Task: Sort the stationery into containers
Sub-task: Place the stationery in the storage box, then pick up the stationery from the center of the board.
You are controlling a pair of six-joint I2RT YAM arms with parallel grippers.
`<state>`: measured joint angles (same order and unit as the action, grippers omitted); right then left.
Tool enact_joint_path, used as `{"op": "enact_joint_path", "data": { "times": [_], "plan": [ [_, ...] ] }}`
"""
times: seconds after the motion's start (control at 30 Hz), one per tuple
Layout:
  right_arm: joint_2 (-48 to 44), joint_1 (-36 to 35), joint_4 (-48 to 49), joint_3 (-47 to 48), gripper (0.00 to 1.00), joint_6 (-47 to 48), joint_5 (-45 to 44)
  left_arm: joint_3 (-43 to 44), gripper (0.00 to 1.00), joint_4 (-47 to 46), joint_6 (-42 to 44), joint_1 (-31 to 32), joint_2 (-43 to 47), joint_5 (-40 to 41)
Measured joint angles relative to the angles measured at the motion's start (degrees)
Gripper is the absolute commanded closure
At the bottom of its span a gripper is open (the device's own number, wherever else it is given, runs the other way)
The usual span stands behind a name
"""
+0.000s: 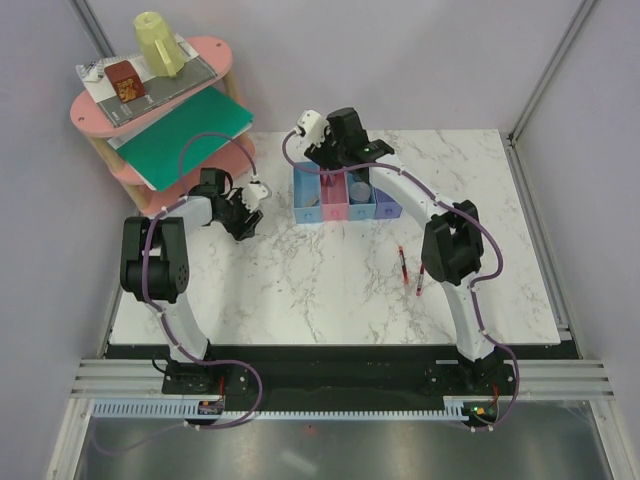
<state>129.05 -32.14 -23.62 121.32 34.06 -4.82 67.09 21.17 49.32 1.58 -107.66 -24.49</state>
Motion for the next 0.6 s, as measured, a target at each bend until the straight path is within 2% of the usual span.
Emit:
{"op": "enact_joint_path", "data": {
  "times": [0.2,0.23,0.33,0.47,0.5,0.53,0.6],
  "plan": [
    [-1.8,0.0,0.2,-0.9,0.27,-0.3,0.0,-2.4,0.44,-1.2,-0.8,0.0,1.9,2.0],
    [-1.9,0.0,0.2,-0.9,0.27,-0.3,0.0,-2.9,0.52,-1.3,-0.9,0.0,2.3,2.1],
    [-2.0,0.0,0.2,-1.0,0.26,-0.4,0.0,-3.8,0.67,-1.4,-1.5,0.0,2.9,2.2],
    [-2.5,0.0,0.3,-1.8,0.26,-0.6,0.0,-4.1,0.76,-1.3,-2.0,0.0,3.0,2.3],
    [-2.7,0.0,0.4,-2.2,0.26,-0.7,0.0,-4.1,0.81,-1.3,-2.0,0.0,3.0,2.3],
    [-3.0,0.0,0.4,-2.6,0.27,-0.7,0.0,-4.1,0.91,-1.2,-2.0,0.0,3.0,2.3],
    [-3.6,0.0,0.5,-3.4,0.26,-0.7,0.0,-4.1,0.95,-1.3,-2.1,0.0,3.0,2.3]
  ]
}}
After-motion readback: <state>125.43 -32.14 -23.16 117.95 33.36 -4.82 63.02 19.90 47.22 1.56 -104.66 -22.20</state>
